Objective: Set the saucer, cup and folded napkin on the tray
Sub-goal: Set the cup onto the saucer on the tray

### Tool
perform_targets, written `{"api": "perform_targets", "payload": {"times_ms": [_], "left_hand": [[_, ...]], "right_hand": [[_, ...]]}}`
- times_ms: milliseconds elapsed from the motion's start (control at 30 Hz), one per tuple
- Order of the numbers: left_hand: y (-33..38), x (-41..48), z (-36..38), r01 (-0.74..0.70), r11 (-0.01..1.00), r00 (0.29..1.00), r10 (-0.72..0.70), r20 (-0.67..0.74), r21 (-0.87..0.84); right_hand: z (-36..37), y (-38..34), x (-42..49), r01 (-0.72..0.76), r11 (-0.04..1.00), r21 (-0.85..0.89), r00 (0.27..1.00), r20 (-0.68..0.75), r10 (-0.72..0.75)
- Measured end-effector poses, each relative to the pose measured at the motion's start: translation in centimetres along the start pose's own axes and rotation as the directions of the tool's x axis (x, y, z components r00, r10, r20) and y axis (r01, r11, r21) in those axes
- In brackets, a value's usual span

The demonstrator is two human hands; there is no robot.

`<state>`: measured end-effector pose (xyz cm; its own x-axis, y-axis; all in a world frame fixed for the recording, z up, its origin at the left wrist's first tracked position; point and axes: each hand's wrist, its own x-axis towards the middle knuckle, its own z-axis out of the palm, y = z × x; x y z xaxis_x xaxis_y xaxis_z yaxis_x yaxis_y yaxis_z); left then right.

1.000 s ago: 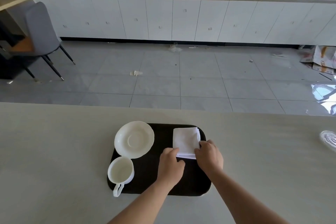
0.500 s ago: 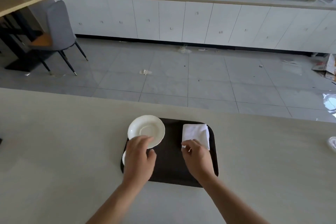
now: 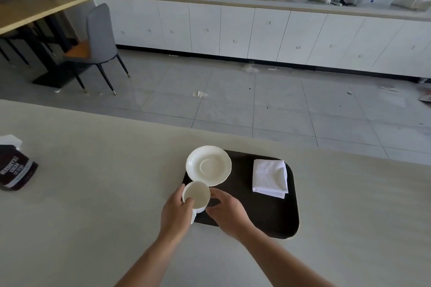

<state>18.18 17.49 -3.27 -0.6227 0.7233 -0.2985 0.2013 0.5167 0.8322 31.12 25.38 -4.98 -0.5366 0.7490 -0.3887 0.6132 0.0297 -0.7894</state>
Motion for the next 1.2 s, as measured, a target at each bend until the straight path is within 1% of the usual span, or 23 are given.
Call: {"api": "perform_targets", "payload": {"times_ms": [167, 267, 400, 667, 833, 967, 1100, 1200], "left_hand": [[0.1, -0.4, 0.2, 0.030, 0.994, 0.998, -0.024, 0.054, -0.105], [0.2, -0.8, 0.4, 0.031, 0.988, 0.997, -0.021, 0.069, -0.149], [0.3, -0.7, 0.5, -0.015, 0.992, 0.995, 0.027, 0.100, -0.126], [0.3, -0.5, 1.1, 0.015, 0.987, 0.990, 0.008, 0.139, -0.161], [0.1, -0.5, 1.2, 0.033, 0.982, 0.984, 0.001, 0.179, -0.184], [0.5, -0.6, 1.7, 0.089, 0.939, 0.963, 0.004, 0.270, -0.332], [0.1, -0.9, 2.0, 0.087, 0.931, 0.950, 0.030, 0.312, -0.354], [0.4, -1.0, 1.9, 0.080, 0.936, 0.947, 0.036, 0.318, -0.344]], "right_hand": [[0.0, 0.0, -0.2, -0.044, 0.993, 0.113, 0.998, -0.039, 0.048], [-0.2, 0.0, -0.2, -0.039, 0.990, 0.137, 0.997, -0.057, 0.047], [0.0, 0.3, -0.3, -0.036, 0.985, 0.171, 0.993, -0.103, 0.054], [0.1, 0.0, -1.1, -0.039, 0.972, 0.232, 0.987, -0.144, 0.074], [-0.1, 0.2, -1.4, -0.032, 0.981, 0.189, 0.984, -0.168, 0.065], [-0.1, 0.5, -1.5, -0.021, 0.994, 0.108, 0.969, -0.241, 0.047], [0.2, 0.9, -1.6, -0.026, 1.000, 0.005, 0.962, -0.273, 0.026], [0.6, 0.9, -1.5, -0.043, 0.998, -0.056, 0.954, -0.298, 0.024]]}}
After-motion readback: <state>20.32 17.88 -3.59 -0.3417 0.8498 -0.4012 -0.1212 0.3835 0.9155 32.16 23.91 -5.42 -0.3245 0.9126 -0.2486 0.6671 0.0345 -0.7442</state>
